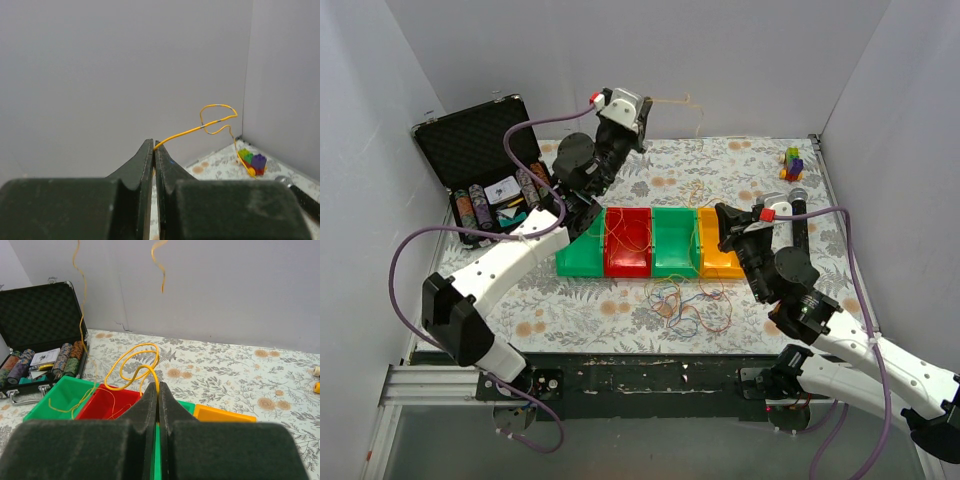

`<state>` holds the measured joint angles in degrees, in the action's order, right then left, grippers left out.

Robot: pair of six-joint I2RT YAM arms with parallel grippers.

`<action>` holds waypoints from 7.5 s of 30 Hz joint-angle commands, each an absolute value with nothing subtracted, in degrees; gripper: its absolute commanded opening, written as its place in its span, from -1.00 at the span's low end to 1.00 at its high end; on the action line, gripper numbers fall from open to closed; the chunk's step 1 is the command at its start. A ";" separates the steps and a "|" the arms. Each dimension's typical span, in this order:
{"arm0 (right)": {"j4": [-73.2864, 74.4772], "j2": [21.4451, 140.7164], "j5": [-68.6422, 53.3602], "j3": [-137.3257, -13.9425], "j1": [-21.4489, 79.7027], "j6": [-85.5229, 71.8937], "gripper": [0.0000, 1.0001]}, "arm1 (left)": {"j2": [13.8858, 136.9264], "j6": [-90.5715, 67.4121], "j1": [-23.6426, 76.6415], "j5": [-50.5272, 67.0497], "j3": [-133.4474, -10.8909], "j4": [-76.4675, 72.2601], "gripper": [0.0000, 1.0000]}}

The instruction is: Untangle the cables

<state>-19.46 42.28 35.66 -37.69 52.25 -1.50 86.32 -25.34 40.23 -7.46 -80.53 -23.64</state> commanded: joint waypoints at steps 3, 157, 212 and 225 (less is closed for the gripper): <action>-21.97 41.31 37.27 -37.62 52.38 -1.58 -0.97 | 82.80 -26.28 40.25 -6.60 -88.33 -22.94 -1.00; -24.17 58.36 24.69 -39.38 47.81 -9.93 -0.97 | 60.46 -35.09 32.69 -7.66 -33.40 -11.34 -1.00; -17.23 45.35 30.85 -41.40 46.23 -7.38 -0.97 | 81.57 -32.70 38.85 -2.91 -64.42 7.99 0.43; -16.26 47.02 28.21 -44.03 46.23 -7.03 -0.97 | 62.15 -20.24 35.95 12.21 -48.45 18.72 0.28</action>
